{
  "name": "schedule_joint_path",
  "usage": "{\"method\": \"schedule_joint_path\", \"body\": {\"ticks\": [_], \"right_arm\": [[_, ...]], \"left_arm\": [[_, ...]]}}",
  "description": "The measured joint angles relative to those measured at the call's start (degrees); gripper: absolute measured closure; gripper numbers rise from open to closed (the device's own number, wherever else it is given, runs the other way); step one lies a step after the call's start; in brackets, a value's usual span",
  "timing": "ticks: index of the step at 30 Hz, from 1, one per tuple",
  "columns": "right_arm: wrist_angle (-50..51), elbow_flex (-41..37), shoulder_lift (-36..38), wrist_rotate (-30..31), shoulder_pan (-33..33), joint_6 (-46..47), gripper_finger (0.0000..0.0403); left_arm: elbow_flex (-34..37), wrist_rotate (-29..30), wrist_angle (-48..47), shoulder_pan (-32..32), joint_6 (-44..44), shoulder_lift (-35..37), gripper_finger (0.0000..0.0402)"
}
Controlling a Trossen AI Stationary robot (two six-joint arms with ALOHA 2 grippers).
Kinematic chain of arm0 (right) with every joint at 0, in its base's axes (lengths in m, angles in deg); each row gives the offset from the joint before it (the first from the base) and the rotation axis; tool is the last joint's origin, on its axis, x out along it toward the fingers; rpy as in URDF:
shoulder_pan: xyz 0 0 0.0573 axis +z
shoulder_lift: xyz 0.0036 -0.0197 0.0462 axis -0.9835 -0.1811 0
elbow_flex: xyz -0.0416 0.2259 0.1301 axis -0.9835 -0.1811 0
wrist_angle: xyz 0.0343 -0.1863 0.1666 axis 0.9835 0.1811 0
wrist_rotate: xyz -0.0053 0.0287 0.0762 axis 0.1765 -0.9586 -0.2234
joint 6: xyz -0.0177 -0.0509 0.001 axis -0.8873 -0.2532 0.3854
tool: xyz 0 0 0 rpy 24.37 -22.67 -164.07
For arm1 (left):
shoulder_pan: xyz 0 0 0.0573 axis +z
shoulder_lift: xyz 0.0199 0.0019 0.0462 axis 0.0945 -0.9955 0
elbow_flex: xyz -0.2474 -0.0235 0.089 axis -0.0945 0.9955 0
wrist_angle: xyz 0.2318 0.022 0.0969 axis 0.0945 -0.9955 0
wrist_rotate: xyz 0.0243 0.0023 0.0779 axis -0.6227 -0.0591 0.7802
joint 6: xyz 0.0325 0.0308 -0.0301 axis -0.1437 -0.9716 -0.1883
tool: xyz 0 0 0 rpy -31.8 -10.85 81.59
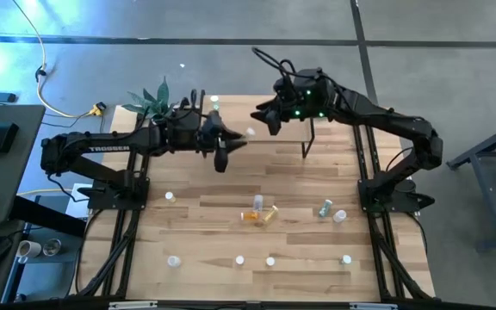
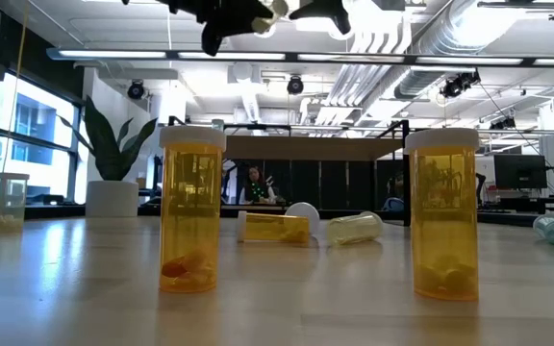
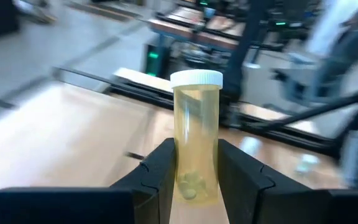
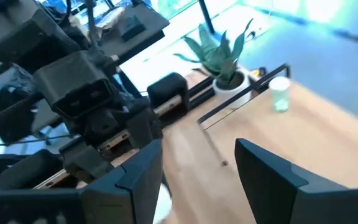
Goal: Pick and place medicine bottles onto shelf by color
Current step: Put the top right yellow pill bottle on the shelf
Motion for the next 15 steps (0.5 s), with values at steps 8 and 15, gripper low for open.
{"method": "schedule_joint_path", "body": {"ticks": [8,15], "right_arm": [[-4.0,0.0,0.0,-1.0,-4.88,-5.68,0.021],[-11.62,0.0,0.0,-9.9,-10.32,-7.64,0.0209]], "left_arm": [[0.0,12.4,3.23,0.53,-8.24,0.0,0.0307],[0.0,19.54,6.96,0.63,-14.96,0.0,0.0307]]}}
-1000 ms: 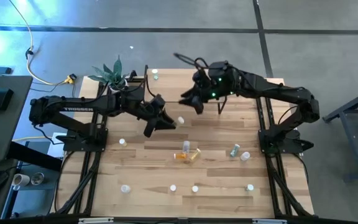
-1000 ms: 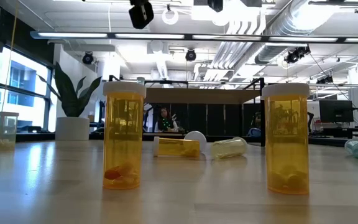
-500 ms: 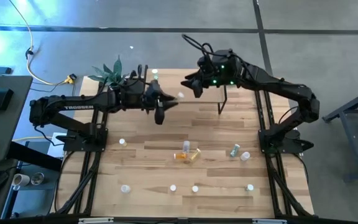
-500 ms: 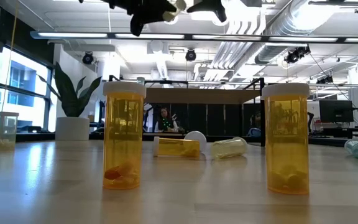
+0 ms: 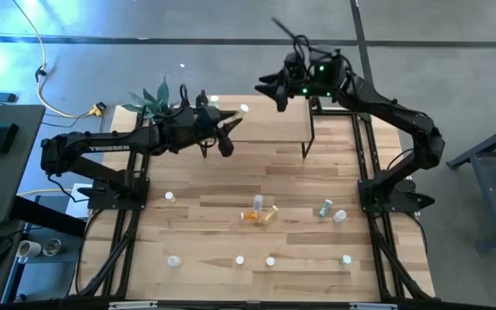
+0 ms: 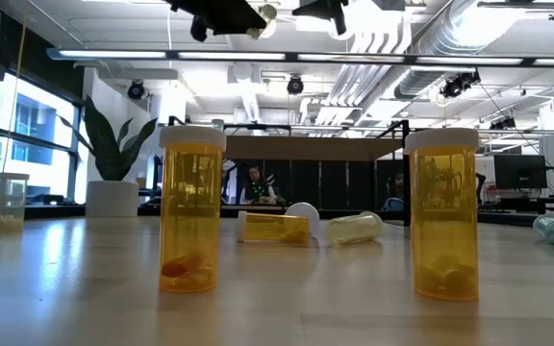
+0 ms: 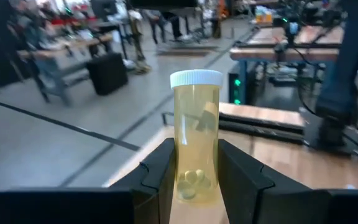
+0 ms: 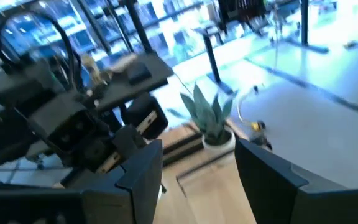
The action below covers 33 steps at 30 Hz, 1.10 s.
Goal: Pick and place medicine bottles onto shelf by color
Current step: Put the top right yellow pill bottle on the shelf
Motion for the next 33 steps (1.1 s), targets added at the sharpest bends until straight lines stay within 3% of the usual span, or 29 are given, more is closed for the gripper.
{"method": "schedule_joint_path", "body": {"ticks": [7,12,17,33], "right_arm": [[-6.57,0.0,-0.97,-9.9,-1.52,-6.18,0.0209],[-6.73,0.0,-1.44,-14.28,-1.23,-15.81,0.0209],[-6.18,0.0,-1.7,-16.29,-1.27,-19.42,0.021],[-3.47,0.0,-2.35,-15.72,-1.14,-17.8,0.021]], "left_arm": [[0.0,0.43,5.62,2.61,-1.21,-0.8,0.0307],[0.0,-4.86,9.48,4.03,-0.66,-2.72,0.0307],[0.0,-6.29,14.23,3.85,-0.33,-5.01,0.0307],[0.0,-8.55,23.81,3.77,0.78,-6.97,0.0307]]}}
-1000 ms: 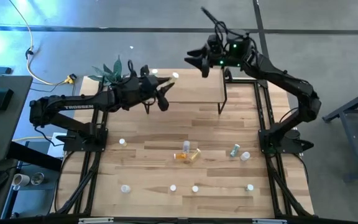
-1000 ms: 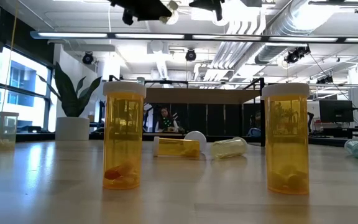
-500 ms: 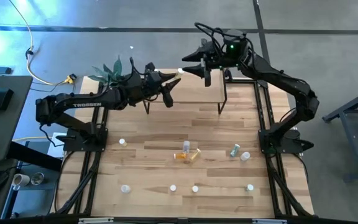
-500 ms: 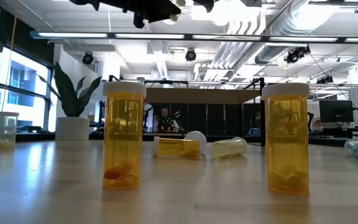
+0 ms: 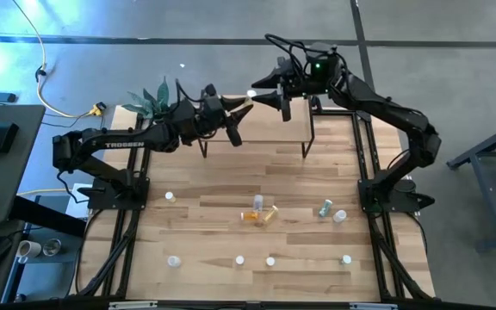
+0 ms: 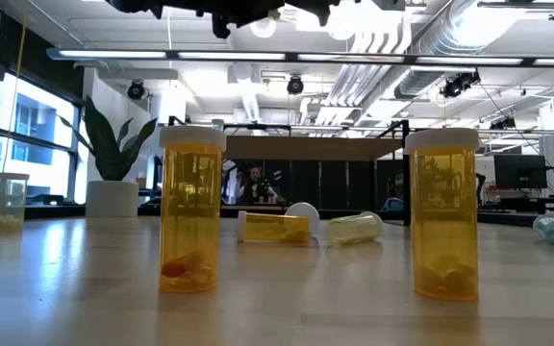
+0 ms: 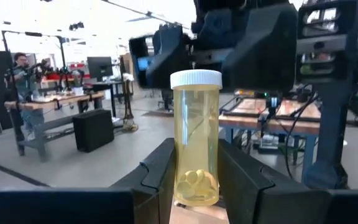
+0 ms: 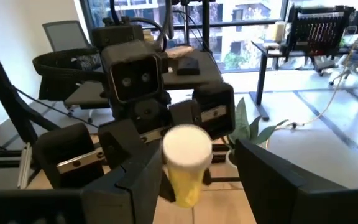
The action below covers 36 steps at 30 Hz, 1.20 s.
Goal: Pick and place medicine bottles onto shelf by color
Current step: Put the top right yellow pill bottle on the shelf
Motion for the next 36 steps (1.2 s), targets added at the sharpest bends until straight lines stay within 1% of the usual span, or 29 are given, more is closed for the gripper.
{"method": "schedule_joint_path", "body": {"ticks": [18,21,29,32,36], "right_arm": [[-2.09,-0.02,-1.43,0.39,2.64,0.66,0.0213],[-2.14,-0.02,-1.43,0.37,2.64,0.9,0.0226],[-2.14,-0.02,-1.43,0.57,2.6,0.9,0.0279],[-2.13,-0.02,-1.43,0.56,2.6,0.89,0.0289],[-2.12,-0.02,-1.43,0.55,2.6,0.9,0.0292]], "left_arm": [[-0.01,-0.06,0.34,0.0,-0.01,0.0,0.0307],[-0.02,0.01,0.1,0.0,0.0,0.0,0.0307],[0.0,-0.04,-0.01,-0.02,-0.02,0.0,0.0307],[0.0,-0.02,-0.01,-0.02,-0.02,0.0,0.0307],[-0.02,0.03,-0.02,0.0,0.0,0.0,0.0305]]}}
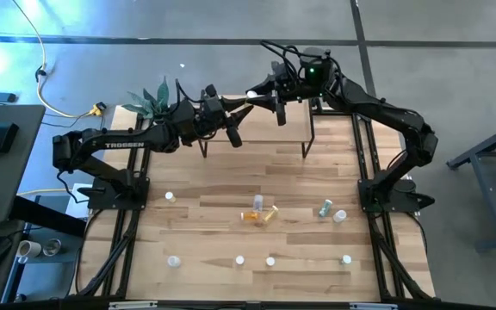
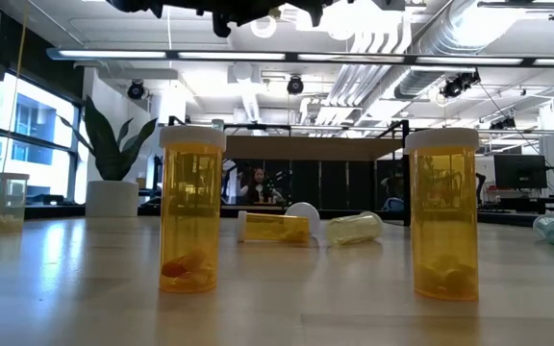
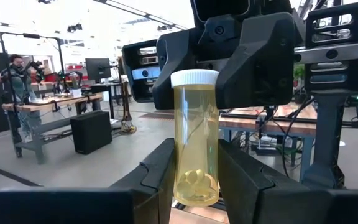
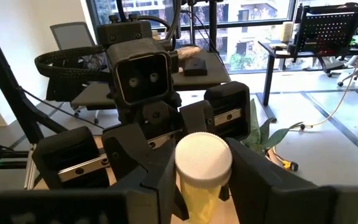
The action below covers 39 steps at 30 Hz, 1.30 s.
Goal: Pick and place medicine bottles onto shelf by color
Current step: Put the top right yellow pill bottle on the shelf
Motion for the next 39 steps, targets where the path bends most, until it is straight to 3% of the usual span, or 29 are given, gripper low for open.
{"method": "schedule_joint_path", "body": {"ticks": [10,18,22,39], "right_arm": [[0.96,0.0,0.02,0.19,-0.2,0.02,0.0294],[2.21,0.0,0.07,2.75,-1.92,0.02,0.0294],[2.22,0.0,0.07,5.6,-3.72,0.04,0.0294],[0.02,0.0,0.07,6.11,-11.2,0.04,0.0295]], "left_arm": [[-0.04,1.1,-4.35,0.01,0.01,0.04,0.0257],[0.02,7.17,-8.6,0.16,0.0,1.61,0.0208],[0.02,8.74,-10.37,0.29,0.0,3.42,0.0203],[0.02,11.36,-15.51,0.26,0.02,9.97,0.0202]]}}
